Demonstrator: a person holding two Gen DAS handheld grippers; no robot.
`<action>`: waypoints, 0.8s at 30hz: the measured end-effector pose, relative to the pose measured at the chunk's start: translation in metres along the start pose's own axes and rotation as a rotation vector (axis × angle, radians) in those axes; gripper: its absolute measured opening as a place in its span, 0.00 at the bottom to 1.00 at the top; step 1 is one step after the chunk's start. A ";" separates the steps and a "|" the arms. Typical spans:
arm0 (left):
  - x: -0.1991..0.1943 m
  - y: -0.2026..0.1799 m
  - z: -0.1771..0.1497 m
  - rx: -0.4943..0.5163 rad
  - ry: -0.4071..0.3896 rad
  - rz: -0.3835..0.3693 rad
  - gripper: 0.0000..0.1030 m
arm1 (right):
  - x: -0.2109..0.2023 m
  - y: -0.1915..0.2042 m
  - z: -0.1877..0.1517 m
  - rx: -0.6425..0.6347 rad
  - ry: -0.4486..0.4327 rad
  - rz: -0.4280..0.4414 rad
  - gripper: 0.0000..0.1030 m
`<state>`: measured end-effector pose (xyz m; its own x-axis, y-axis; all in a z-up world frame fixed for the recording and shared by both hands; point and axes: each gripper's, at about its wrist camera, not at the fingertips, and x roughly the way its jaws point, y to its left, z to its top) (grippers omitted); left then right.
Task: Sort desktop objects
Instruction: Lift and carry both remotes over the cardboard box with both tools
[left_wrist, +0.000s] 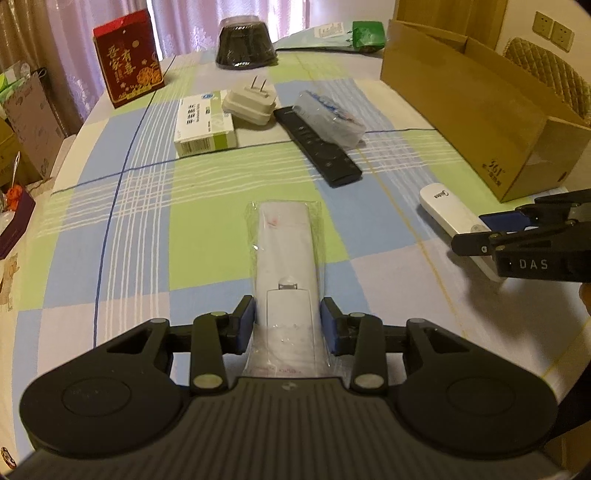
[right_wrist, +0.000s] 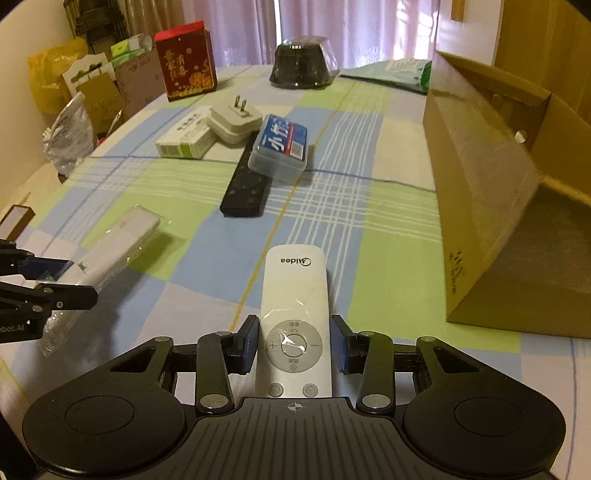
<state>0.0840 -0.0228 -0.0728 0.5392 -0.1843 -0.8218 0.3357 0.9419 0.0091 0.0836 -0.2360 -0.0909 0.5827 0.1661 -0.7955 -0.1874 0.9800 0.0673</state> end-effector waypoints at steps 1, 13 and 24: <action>-0.003 -0.002 0.001 0.005 -0.004 -0.002 0.32 | -0.004 0.000 0.001 0.003 -0.005 0.001 0.38; -0.044 -0.042 0.028 0.064 -0.092 -0.046 0.32 | -0.069 -0.017 0.005 0.061 -0.094 -0.040 0.38; -0.065 -0.107 0.080 0.166 -0.186 -0.147 0.32 | -0.138 -0.073 0.013 0.109 -0.189 -0.139 0.39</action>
<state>0.0750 -0.1337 0.0254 0.6029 -0.3778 -0.7027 0.5340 0.8455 0.0036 0.0276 -0.3290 0.0219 0.7360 0.0366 -0.6760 -0.0151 0.9992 0.0377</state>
